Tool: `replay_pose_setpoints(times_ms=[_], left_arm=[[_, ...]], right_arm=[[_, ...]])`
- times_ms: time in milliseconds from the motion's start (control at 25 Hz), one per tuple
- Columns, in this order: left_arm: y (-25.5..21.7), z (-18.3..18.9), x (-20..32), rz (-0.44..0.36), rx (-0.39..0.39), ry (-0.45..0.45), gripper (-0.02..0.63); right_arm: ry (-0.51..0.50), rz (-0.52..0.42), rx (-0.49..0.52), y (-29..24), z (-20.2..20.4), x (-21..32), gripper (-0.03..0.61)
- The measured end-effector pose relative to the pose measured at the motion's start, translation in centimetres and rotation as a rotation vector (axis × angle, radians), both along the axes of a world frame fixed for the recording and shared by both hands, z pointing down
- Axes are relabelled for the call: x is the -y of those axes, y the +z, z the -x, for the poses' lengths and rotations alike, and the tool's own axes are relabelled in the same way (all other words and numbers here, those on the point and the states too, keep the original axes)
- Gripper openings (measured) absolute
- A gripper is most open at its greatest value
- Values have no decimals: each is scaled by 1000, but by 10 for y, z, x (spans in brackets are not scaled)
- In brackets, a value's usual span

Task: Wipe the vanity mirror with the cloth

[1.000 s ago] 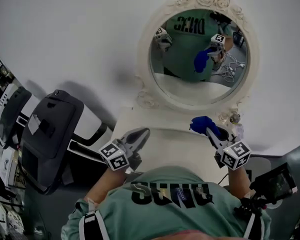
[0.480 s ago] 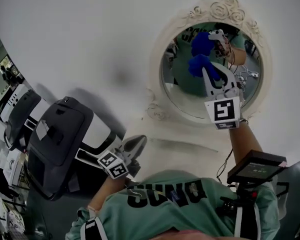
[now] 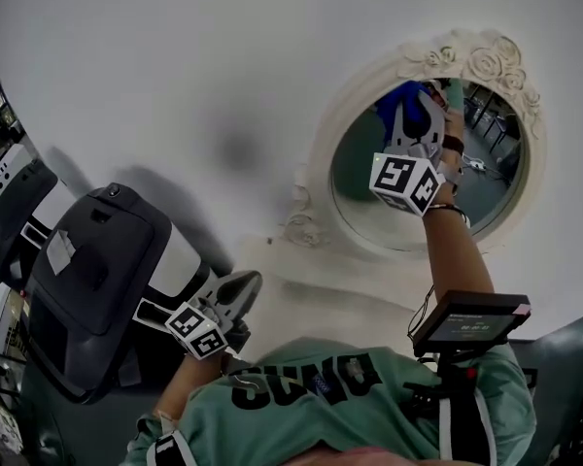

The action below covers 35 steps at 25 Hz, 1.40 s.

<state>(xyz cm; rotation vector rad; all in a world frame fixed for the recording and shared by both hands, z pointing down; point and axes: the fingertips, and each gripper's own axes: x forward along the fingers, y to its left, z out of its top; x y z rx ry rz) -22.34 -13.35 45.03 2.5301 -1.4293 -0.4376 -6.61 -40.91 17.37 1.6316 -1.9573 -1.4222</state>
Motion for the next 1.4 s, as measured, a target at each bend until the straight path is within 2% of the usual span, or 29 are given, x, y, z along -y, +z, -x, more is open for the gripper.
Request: replay_pose_setpoints(times_ms=[160, 280, 440, 600, 760, 920, 1000, 1120, 1240, 1320, 1400], left_arm=[[3, 3, 7, 5, -22, -2, 9], [7, 1, 9, 14, -28, 6, 9], [11, 0, 10, 24, -37, 4, 9], [18, 2, 7, 46, -40, 2, 9], [27, 2, 4, 73, -54, 4, 9], [39, -3, 3, 103, -62, 19, 9], [41, -4, 3, 108, -65, 25, 9], [38, -7, 4, 96, -63, 37, 9], [27, -12, 3, 66, -55, 49, 9], [17, -14, 2, 44, -48, 51, 9], [8, -14, 2, 22, -41, 48, 9]], right_arm=[[13, -34, -8, 2, 8, 4, 58], [-26, -38, -87, 26, 31, 0, 57], [-112, -2, -300, 113, 81, -6, 57], [-182, 110, -513, 230, 101, -11, 57], [-187, 260, -790, 354, 84, -11, 55], [-111, 449, -1064, 455, 25, -8, 52], [-75, 527, -1147, 482, -2, -5, 51], [-50, 644, -1166, 495, -14, -4, 51], [-100, 753, -1056, 480, -5, -14, 52], [-166, 737, -913, 443, 4, -26, 52], [-211, 633, -771, 380, 12, -34, 52]])
